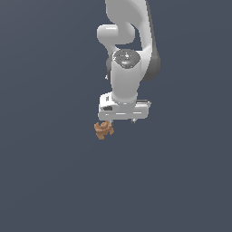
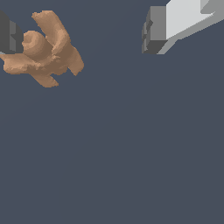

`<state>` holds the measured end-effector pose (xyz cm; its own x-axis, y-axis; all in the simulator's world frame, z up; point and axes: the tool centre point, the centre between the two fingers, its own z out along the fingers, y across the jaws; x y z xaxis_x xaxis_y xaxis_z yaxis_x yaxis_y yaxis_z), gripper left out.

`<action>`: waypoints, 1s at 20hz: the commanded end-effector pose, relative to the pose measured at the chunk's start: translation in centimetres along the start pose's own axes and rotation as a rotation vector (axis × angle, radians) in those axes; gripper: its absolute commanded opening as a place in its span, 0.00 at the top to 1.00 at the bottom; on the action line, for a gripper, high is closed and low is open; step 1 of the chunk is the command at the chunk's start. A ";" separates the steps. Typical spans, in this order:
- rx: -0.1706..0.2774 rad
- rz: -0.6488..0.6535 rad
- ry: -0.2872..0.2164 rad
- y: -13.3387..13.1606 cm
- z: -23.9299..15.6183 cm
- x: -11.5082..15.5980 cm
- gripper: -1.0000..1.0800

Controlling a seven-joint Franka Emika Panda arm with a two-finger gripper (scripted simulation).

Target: Pick up the object and move it to a goal position.

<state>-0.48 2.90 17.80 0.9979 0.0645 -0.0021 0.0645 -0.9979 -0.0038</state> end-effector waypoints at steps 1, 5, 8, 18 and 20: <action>0.000 0.000 0.000 0.0 0.0 0.0 0.04; 0.002 -0.003 0.010 0.1 -0.7 0.3 0.04; 0.005 -0.011 0.025 0.1 -1.7 0.8 0.04; 0.007 0.024 0.027 0.4 -1.6 0.7 0.04; 0.007 0.050 0.026 0.6 -1.4 0.6 0.04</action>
<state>0.25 2.47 19.37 0.9992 0.0322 0.0243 0.0325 -0.9994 -0.0110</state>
